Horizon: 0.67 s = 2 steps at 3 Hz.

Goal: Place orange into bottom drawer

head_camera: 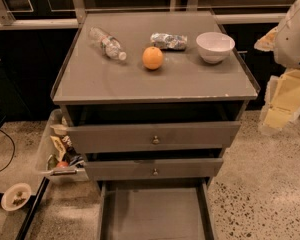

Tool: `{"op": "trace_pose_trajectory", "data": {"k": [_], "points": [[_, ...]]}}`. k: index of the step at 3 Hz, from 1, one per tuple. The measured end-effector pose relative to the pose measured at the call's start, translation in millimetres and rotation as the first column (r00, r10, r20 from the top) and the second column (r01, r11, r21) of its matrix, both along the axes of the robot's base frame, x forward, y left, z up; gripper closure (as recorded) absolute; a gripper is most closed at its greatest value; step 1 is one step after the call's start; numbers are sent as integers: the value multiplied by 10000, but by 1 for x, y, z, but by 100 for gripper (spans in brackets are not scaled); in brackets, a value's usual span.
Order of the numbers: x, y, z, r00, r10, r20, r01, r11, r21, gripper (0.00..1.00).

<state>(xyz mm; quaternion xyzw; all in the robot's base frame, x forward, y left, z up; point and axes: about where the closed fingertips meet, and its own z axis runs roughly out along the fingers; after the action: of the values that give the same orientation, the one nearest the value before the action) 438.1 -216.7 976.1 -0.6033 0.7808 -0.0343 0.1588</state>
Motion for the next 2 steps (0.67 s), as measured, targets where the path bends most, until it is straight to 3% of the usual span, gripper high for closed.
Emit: {"op": "trace_pose_trajectory", "data": {"k": [2], "points": [[7, 4, 3, 9995, 121, 292, -123, 9999, 59, 0]]}}
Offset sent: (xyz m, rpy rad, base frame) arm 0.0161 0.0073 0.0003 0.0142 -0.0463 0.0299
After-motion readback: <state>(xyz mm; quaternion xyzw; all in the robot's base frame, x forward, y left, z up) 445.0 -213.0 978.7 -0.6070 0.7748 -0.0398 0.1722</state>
